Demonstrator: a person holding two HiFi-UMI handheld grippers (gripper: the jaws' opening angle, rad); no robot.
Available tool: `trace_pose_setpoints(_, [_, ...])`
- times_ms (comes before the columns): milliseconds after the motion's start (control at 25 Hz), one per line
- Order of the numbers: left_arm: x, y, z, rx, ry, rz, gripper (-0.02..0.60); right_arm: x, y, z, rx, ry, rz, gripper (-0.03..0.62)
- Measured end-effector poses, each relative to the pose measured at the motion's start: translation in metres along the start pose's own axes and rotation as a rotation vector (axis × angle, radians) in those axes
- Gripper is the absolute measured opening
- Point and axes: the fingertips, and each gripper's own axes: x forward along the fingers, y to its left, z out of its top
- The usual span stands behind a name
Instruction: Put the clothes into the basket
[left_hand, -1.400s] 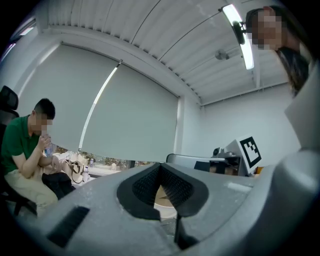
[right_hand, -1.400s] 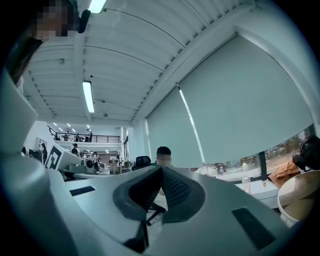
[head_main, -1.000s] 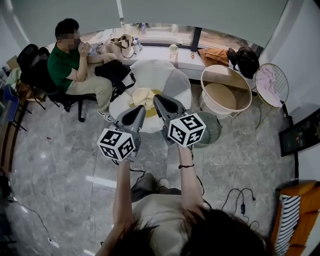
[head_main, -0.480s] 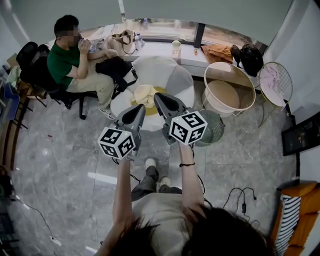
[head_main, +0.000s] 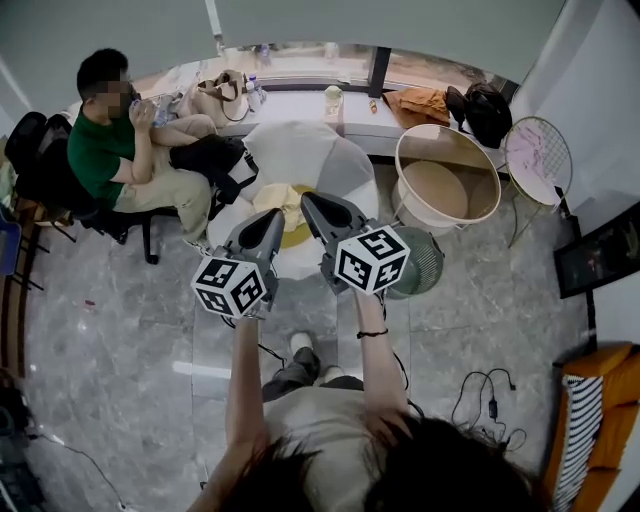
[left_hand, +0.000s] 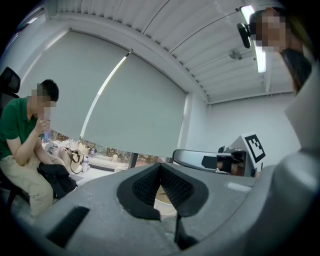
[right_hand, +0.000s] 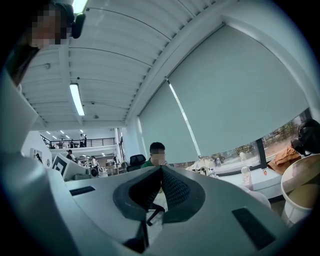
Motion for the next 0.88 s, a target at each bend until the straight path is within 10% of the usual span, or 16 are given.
trace_pose_setpoints(880, [0.057,0.089,0.01,-0.011,0.003,-0.017,0.011,0.099,-0.053,-0.009,0.0,0.045,0.024,0.009])
